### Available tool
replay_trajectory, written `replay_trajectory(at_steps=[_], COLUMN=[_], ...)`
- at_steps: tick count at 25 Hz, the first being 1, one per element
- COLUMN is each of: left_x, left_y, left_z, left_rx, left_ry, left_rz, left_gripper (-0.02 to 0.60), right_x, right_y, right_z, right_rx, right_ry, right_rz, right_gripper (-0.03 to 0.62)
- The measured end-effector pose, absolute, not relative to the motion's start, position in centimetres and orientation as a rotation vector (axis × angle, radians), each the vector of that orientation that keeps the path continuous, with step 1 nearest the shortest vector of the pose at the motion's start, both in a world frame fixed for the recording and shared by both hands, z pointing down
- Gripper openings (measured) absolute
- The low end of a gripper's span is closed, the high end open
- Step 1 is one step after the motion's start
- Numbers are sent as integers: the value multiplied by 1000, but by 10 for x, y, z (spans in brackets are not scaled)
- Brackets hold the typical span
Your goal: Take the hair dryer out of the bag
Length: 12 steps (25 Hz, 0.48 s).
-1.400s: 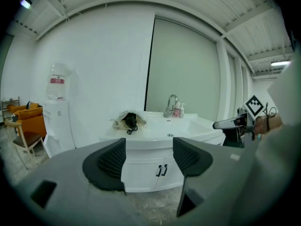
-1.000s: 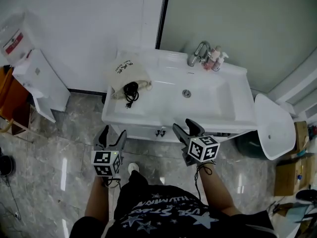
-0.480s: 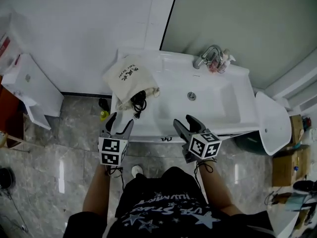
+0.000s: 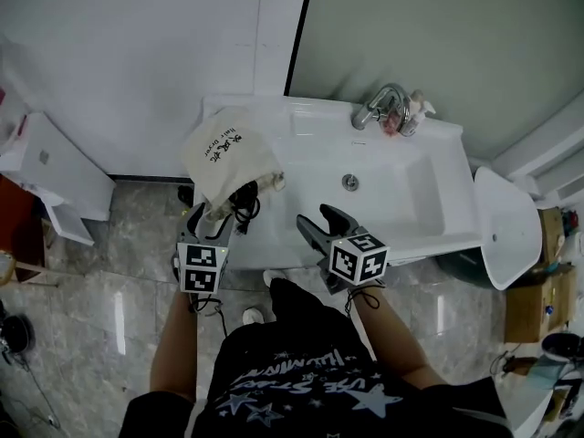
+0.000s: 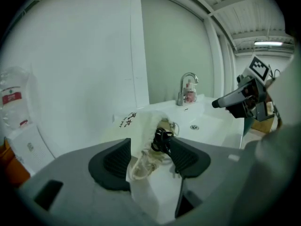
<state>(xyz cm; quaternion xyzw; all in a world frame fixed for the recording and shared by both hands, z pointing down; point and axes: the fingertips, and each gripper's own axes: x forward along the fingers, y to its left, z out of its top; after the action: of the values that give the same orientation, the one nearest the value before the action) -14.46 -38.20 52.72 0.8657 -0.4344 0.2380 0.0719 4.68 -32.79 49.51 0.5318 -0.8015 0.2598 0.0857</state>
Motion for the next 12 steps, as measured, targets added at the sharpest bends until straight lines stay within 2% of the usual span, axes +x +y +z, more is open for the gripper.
replay_trajectory(at_steps=[6, 12], left_x=[-145, -146], left_y=[-404, -416], left_z=[538, 537], left_rx=[2541, 2517], left_ry=[-1358, -1397], left_rz=[800, 832], left_gripper=[233, 90], right_x=[21, -12], right_y=[-365, -381], right_z=[500, 523], right_rx=[1388, 1172], right_ry=[-2454, -2460], right_rz=[796, 936], right_gripper=[252, 249])
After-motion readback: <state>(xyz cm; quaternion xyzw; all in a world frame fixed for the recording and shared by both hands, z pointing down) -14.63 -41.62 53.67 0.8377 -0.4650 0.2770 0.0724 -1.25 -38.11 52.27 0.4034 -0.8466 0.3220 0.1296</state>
